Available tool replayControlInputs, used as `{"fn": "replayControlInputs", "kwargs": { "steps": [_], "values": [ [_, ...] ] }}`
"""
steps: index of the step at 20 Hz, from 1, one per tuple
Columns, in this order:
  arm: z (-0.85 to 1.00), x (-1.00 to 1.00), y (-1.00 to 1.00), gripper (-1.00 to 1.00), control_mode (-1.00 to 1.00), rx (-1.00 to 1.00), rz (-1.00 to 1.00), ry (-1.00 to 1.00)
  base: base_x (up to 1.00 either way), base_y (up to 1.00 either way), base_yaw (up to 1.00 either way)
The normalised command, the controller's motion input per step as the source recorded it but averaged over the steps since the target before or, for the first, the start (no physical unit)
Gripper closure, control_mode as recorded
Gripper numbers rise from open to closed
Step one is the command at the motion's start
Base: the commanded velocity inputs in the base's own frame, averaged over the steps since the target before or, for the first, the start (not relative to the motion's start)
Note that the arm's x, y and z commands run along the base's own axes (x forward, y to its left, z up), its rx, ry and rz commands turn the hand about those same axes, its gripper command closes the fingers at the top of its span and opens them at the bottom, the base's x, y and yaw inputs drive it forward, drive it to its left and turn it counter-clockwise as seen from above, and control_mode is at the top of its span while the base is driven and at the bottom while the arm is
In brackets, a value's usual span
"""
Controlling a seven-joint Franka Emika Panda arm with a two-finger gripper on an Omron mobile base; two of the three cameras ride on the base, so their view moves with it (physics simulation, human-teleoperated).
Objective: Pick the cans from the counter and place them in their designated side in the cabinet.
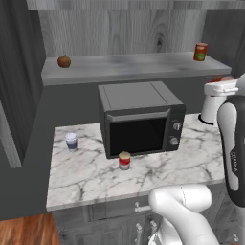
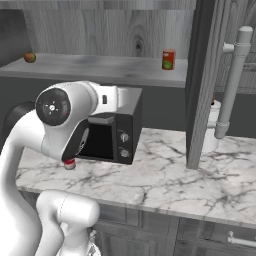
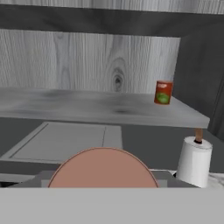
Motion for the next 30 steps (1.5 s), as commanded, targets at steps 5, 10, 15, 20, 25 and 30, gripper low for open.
{"fn": "replayControlInputs", "kwargs": {
  "steps": [5,10,15,20,25,30],
  "values": [
    [0.24,0.01,0.06,1.0,-1.0,-0.02,0.0,-0.11,0.0,0.0,0.0],
    [0.2,0.07,0.04,1.0,-1.0,-0.02,0.0,-0.06,0.0,0.0,0.0],
    [0.23,0.1,0.06,1.0,-1.0,-0.01,0.0,-0.02,0.0,0.0,0.0],
    [0.15,0.07,0.03,1.0,-1.0,-0.03,0.0,0.0,0.0,0.0,0.0],
    [0.05,0.21,0.01,1.0,-1.0,-0.03,0.0,0.0,0.0,0.0,0.0],
    [0.03,0.2,0.0,1.0,-1.0,-0.03,0.0,0.0,0.0,0.0,0.0]
  ]
}}
